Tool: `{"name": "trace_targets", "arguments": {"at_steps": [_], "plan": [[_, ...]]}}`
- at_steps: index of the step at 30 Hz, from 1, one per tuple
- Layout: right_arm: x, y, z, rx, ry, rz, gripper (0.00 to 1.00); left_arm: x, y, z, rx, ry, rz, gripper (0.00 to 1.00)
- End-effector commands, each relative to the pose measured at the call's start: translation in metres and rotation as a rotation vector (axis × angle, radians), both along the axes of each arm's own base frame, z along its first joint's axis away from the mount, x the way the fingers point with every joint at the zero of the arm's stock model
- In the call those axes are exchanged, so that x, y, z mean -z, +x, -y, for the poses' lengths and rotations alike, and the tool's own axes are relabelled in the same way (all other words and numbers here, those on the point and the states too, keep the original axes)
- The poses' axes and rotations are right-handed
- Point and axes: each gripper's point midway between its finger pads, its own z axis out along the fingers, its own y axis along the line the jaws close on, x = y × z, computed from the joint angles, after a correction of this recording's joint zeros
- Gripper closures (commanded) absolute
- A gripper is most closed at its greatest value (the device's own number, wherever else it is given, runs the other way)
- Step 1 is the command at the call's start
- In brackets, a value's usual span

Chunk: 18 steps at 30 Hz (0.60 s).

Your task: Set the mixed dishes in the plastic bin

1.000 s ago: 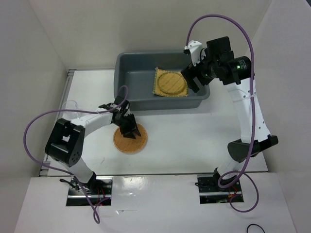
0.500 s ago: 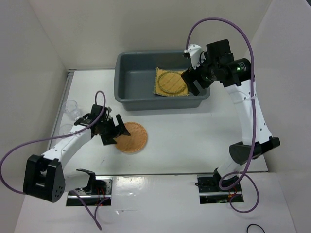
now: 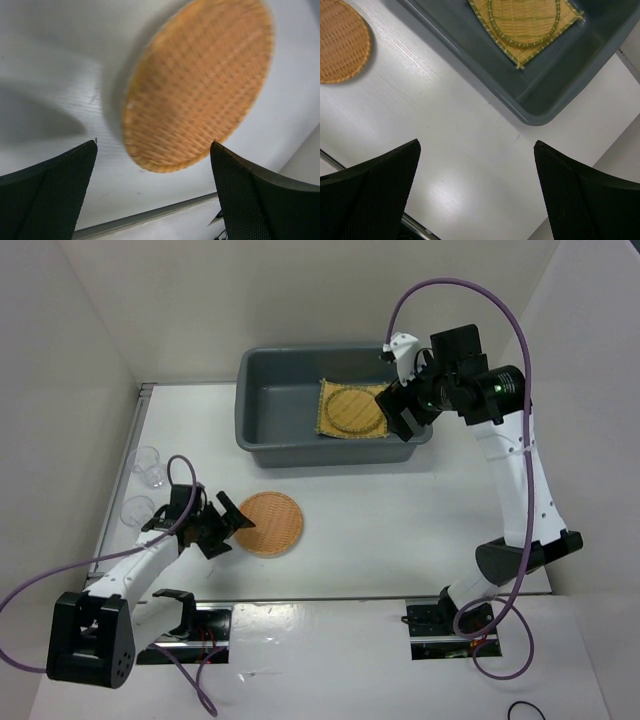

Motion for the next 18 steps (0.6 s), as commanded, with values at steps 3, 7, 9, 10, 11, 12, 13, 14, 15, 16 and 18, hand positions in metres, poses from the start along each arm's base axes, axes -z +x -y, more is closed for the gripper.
{"name": "trace_targets", "arguments": {"at_steps": [3, 7, 9, 10, 11, 12, 13, 14, 15, 16, 18], "plan": [[-0.012, -0.013, 0.005, -0.006, 0.016, 0.035, 0.01, 0.026, -0.01, 0.012, -0.003, -0.118, -0.015, 0.0], [-0.008, -0.016, 0.006, -0.006, 0.012, 0.025, 0.01, 0.028, 0.001, 0.014, 0.003, -0.139, 0.035, 0.0], [-0.005, -0.016, 0.006, -0.006, 0.009, 0.015, 0.01, 0.035, 0.006, 0.016, 0.002, -0.165, 0.048, 0.03], [-0.004, -0.015, 0.007, 0.0, 0.003, 0.017, 0.01, 0.042, -0.001, 0.02, 0.006, -0.195, 0.022, 0.04], [-0.004, -0.015, 0.007, 0.0, 0.003, 0.017, 0.01, 0.042, 0.004, 0.023, 0.009, -0.217, 0.046, 0.06], [-0.004, -0.017, 0.008, 0.0, 0.002, 0.016, 0.01, 0.052, 0.0, 0.023, 0.005, -0.227, 0.011, 0.12], [-0.001, -0.018, 0.008, 0.0, -0.001, 0.007, 0.01, 0.059, -0.008, 0.026, 0.008, -0.249, -0.017, 0.16], [-0.001, -0.018, 0.008, 0.0, -0.001, 0.007, 0.01, 0.066, -0.009, 0.026, 0.007, -0.249, -0.026, 0.21], [0.003, -0.017, 0.01, 0.007, -0.01, -0.001, 0.01, 0.067, -0.009, 0.028, 0.014, -0.26, -0.03, 0.25], [0.003, -0.02, 0.011, 0.007, -0.01, -0.001, 0.01, 0.072, -0.015, 0.029, 0.018, -0.268, -0.05, 0.37], [0.006, -0.02, 0.011, 0.007, -0.013, -0.01, 0.01, 0.082, -0.018, 0.029, 0.027, -0.269, -0.078, 0.57]]}}
